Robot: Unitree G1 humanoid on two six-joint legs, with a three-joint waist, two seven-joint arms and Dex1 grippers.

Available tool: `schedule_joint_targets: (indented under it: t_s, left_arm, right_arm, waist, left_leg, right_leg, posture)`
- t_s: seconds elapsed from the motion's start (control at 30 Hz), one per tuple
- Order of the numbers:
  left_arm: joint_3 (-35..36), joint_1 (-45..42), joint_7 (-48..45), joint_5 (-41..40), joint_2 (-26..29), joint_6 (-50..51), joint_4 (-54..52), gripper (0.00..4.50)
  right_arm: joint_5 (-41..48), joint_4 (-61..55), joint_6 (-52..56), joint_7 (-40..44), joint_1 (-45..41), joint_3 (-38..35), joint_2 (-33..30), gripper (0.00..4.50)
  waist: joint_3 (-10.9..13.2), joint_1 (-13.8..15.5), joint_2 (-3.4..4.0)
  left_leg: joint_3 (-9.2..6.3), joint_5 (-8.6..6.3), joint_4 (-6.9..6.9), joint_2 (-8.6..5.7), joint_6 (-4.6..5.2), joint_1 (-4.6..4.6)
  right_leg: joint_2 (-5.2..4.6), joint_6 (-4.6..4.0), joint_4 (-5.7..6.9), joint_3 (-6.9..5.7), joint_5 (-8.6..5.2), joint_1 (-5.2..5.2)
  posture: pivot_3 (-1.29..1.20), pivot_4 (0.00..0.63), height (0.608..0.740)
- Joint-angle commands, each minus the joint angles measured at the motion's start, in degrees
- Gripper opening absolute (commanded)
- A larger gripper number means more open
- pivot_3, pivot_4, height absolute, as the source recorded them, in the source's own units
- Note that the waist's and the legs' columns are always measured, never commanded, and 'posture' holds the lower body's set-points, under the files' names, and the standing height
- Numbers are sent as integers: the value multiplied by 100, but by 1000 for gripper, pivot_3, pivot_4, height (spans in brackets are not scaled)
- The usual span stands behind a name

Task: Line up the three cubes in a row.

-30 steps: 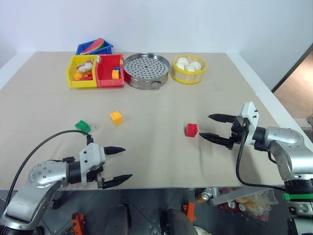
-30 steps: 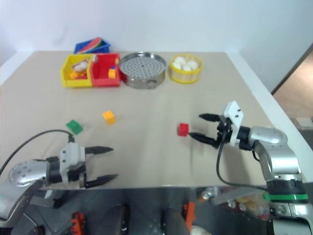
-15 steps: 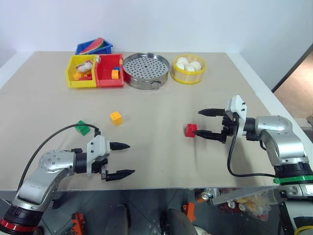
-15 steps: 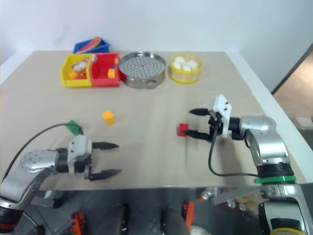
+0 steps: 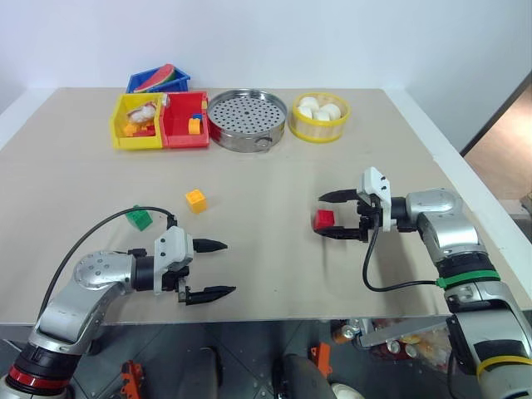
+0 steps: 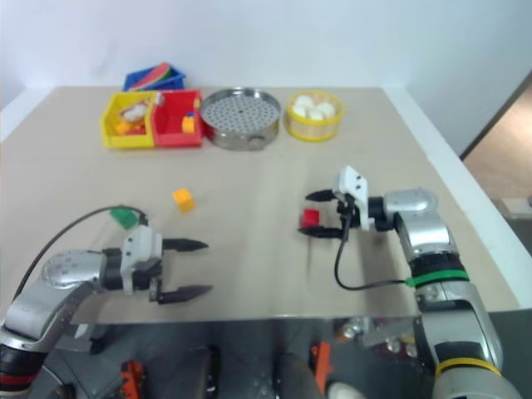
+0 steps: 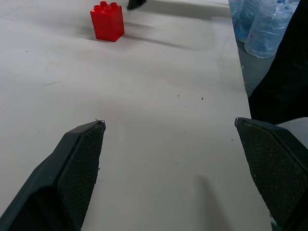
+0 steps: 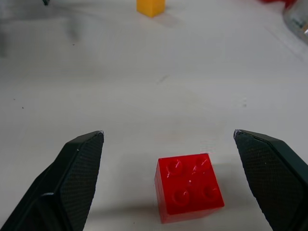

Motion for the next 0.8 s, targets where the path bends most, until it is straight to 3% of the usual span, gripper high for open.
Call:
schedule_joint_targets:
  t_s: [0.03,0.17,0.5,0.8]
  left_arm:
    - [121,109,98,-24,70,4,-304,4468]
    - [205,255,239,-33,110,47,-428,4468]
    - [175,353,429,-26,134,36,-515,4500]
    - [669,542,968,-153,-73,153,-294,4500]
  right_arm:
    - [-113,388,-192,95,-309,-48,46,4500]
    - [-331,1127,-543,5,-509,-52,221,4500]
    - [-574,1704,-858,93,-633,-98,341,1278]
    - [-397,424,-315,633,-807,110,606,1263]
  waist:
    - [0,-2,0]
    - [0,-7,0]
    - [0,-8,0]
    - [0,-32,0]
  left_leg:
    - [3,0,0,0,0,2]
    - [7,0,0,3,0,10]
    - [26,0,-1,8,0,21]
    - [45,0,-3,25,0,26]
  right_leg:
    - [1,0,0,4,0,1]
    - [4,-3,0,10,3,4]
    - [6,-6,1,27,8,4]
    - [17,-13,3,41,21,-7]
  posture:
    - [0,150,740]
    - [0,150,740]
    - [0,150,740]
    - [0,150,740]
